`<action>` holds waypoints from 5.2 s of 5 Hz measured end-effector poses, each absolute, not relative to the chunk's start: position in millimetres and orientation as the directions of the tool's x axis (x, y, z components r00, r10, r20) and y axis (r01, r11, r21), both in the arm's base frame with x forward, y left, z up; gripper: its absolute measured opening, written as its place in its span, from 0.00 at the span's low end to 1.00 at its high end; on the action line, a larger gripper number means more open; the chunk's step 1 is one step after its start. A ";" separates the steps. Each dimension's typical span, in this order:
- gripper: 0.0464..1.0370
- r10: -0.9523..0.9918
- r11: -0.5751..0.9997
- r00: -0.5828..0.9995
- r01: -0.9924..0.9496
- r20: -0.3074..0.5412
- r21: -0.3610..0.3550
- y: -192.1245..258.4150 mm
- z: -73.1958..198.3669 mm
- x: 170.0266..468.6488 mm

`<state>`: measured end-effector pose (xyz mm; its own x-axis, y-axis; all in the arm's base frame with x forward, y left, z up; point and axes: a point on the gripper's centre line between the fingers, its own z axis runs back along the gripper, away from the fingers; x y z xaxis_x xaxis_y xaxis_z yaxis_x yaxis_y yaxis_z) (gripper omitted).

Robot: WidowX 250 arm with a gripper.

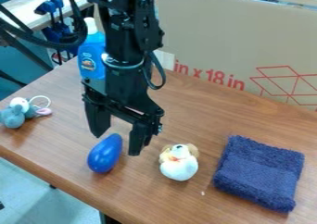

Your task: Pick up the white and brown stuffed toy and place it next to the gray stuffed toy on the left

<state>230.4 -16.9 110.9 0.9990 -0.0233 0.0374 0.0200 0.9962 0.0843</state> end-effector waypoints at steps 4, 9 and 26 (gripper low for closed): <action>0.97 0.305 0.917 0.887 -0.176 0.345 -0.358 -49.0 95.2 251.4; 0.97 0.294 0.903 0.946 -0.226 0.140 -0.365 -58.3 42.5 294.0; 0.67 0.489 0.870 0.818 -0.480 0.304 -0.109 151.5 42.8 295.1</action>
<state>295.1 151.5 42.8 0.8176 0.4891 0.3039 -0.4800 0.8704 -0.1094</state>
